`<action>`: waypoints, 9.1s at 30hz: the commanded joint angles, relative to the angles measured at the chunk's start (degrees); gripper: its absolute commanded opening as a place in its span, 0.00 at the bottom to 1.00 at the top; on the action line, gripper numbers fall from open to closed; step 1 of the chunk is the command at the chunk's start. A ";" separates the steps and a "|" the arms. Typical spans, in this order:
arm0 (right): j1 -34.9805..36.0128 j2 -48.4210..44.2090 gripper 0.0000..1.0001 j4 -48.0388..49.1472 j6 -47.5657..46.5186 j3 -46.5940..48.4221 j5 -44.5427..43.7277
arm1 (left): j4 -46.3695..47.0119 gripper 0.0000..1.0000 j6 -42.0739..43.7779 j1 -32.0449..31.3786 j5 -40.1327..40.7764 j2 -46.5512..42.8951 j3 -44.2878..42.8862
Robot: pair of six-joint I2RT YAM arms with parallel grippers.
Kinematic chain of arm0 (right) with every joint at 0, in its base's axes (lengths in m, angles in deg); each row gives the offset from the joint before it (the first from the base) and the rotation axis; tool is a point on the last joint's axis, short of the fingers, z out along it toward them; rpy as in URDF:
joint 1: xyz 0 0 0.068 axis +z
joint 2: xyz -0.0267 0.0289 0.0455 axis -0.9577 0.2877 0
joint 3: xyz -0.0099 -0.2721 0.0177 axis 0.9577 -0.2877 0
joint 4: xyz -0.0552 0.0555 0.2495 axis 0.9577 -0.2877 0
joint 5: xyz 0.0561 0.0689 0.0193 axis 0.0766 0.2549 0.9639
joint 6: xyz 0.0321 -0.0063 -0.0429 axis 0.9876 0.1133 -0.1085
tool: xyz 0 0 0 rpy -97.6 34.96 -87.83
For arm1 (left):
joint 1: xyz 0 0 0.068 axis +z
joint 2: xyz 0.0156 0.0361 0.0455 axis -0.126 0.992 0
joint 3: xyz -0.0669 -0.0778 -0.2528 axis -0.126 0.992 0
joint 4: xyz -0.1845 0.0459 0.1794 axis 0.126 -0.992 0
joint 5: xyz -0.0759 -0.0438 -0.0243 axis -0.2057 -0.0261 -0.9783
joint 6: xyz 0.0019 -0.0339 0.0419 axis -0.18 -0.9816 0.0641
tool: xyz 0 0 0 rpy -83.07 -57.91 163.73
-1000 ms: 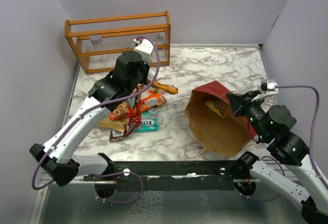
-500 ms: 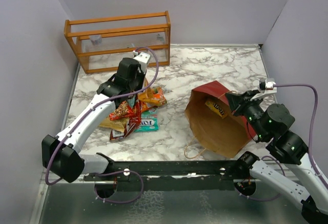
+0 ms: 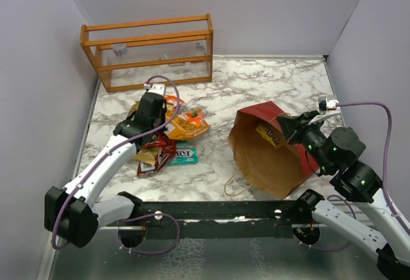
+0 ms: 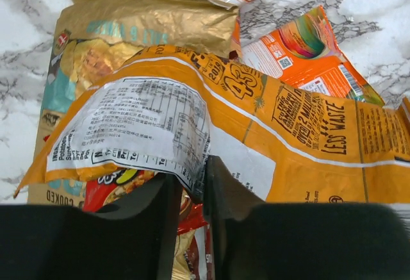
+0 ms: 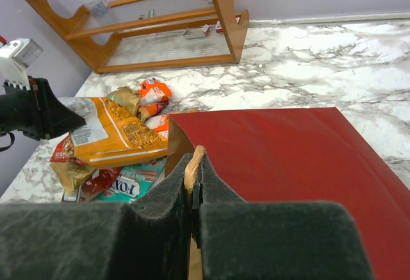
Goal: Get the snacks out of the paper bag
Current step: Place the snack at the center of the board, then take out the snack from the paper bag, then place the snack at the center of the board, then adjust the paper bag at the center of the board.
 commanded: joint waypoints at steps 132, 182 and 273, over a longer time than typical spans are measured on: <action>-0.07 -4.10 0.02 1.97 0.92 2.83 1.13 | 50.01 0.04 -17.39 -43.14 -9.13 29.74 -2.27; -0.07 -0.50 0.02 3.85 -0.81 0.77 -3.40 | 3.17 0.00 -11.24 -6.48 -10.04 -1.53 -16.00; -32.85 27.30 0.06 15.34 0.53 3.10 2.62 | 4.89 0.93 -16.60 9.39 -28.95 -20.86 6.55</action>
